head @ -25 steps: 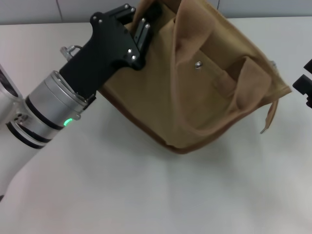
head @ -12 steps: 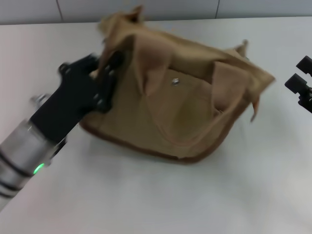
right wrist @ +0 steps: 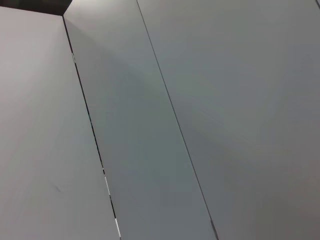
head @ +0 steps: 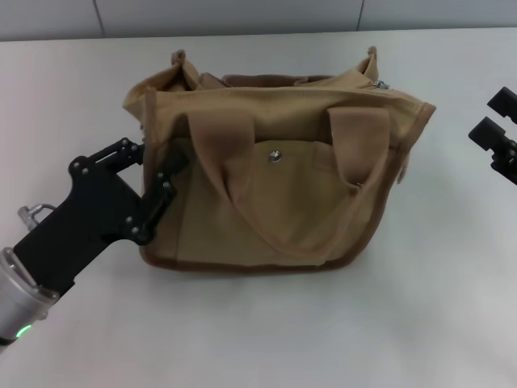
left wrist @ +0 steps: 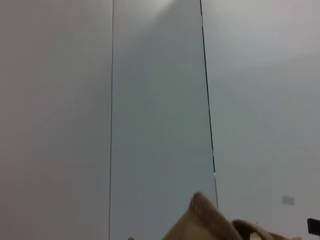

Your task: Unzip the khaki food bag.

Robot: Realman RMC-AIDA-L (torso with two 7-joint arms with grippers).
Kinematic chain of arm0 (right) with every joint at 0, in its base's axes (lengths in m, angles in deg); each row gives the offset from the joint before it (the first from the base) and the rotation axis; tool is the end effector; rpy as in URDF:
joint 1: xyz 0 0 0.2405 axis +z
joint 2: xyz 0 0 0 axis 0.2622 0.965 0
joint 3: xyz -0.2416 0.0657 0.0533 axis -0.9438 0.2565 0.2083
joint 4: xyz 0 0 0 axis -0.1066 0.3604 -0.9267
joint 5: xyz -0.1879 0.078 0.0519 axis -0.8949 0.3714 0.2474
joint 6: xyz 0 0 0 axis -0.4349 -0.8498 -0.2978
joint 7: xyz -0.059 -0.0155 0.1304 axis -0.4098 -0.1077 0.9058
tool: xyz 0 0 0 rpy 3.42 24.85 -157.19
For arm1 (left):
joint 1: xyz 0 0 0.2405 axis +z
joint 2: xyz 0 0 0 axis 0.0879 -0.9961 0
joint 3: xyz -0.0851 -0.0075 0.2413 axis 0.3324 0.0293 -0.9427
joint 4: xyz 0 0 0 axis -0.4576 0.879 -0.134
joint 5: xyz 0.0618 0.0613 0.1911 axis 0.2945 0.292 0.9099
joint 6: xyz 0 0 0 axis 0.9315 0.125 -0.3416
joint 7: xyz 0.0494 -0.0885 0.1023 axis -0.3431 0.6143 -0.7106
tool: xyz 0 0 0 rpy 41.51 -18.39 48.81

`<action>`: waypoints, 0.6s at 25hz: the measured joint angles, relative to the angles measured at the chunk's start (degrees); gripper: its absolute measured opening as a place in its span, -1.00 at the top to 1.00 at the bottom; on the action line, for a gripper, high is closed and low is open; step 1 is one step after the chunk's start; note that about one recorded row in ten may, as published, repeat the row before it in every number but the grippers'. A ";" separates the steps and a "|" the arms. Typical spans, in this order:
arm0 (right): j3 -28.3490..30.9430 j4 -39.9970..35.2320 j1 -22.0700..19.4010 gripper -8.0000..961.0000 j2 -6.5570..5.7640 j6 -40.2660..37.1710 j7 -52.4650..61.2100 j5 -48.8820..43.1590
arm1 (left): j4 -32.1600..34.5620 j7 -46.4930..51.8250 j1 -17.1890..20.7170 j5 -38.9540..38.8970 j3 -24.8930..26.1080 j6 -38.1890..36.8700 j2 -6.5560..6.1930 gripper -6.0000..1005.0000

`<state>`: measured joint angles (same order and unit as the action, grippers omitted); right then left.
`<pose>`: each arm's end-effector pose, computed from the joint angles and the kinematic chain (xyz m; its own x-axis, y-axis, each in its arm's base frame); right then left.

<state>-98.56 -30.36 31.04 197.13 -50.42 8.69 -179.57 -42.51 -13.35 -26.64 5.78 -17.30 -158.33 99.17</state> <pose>0.3012 0.2433 0.0350 0.4037 -0.0560 -0.9132 -0.5938 -0.7754 -0.2149 -0.2773 0.2364 -0.0338 0.5520 -0.1995 0.8096 0.4355 -0.7590 -0.4840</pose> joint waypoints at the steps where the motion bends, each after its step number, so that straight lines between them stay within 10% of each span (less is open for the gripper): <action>1: 0.01 0.00 0.00 -0.52 0.00 0.03 0.00 0.00 | 0.00 0.00 0.00 0.00 0.00 0.00 0.00 0.60; 15: -0.54 -1.83 -0.47 -0.55 0.00 -3.26 -1.40 -1.28 | 15.97 17.53 6.64 0.09 3.63 -10.96 -0.59 -0.30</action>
<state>-99.10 -32.19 30.57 197.12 -53.68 7.29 -180.85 -26.54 4.18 -20.00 5.87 -13.68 -169.28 98.58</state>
